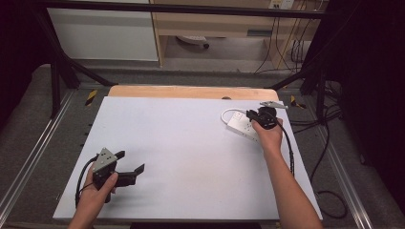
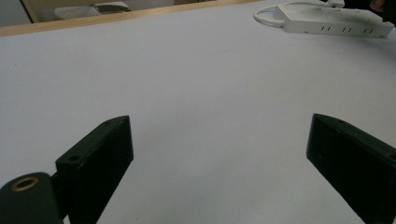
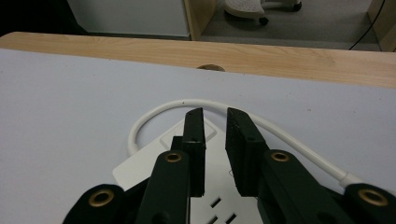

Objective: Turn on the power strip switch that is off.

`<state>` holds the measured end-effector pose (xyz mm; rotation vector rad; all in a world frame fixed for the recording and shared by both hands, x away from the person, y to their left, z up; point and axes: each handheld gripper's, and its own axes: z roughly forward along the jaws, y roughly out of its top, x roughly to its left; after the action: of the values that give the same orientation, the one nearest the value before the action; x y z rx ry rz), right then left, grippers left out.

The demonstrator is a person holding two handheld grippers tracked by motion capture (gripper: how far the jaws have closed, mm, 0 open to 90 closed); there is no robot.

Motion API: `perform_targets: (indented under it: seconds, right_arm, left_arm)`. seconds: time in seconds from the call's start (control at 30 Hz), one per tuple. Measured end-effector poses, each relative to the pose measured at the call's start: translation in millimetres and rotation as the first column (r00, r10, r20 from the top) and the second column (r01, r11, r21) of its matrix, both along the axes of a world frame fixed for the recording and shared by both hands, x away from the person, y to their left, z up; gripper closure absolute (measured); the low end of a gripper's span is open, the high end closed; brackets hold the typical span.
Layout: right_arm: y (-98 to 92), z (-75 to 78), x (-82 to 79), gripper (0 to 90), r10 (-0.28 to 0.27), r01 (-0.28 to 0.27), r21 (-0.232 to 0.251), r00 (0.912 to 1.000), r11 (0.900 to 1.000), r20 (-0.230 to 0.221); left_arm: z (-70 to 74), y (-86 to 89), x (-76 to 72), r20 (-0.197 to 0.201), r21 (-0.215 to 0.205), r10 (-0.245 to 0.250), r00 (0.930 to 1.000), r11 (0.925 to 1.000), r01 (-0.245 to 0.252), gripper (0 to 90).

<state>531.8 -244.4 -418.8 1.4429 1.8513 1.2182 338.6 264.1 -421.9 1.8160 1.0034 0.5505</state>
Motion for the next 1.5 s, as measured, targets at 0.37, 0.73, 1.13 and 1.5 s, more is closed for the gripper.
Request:
perform_targets:
  seconds: [0.37, 0.73, 1.13, 1.5]
  right_arm:
    - [3.4, 6.3, -4.7, 68.8, 0.018, -0.018, 0.01, 0.9998, 1.0, -0.001]
    - [4.2, 14.6, -14.0, 48.7, 0.032, -0.032, 0.016, 0.9995, 0.999, 0.001]
    - [4.8, 28.2, -22.6, 20.1, 0.036, -0.035, 0.04, 0.9994, 0.999, -0.001]
    - [5.0, 44.4, -36.6, 5.4, 0.049, -0.05, 0.042, 0.9986, 0.998, 0.022]
  left_arm:
    - [-0.3, -0.5, -0.4, -0.002, 0.001, -0.004, 1.0, 1.0, 0.004, 7.4]
    - [-0.8, -0.4, -0.7, -0.004, 0.004, -0.005, 1.0, 1.0, 0.005, 7.3]
    - [-1.7, -0.9, -1.1, -0.009, 0.004, -0.005, 1.0, 1.0, 0.005, 7.3]
    - [-1.9, -0.4, -1.6, -0.01, 0.006, -0.006, 0.9999, 1.0, 0.006, 7.2]
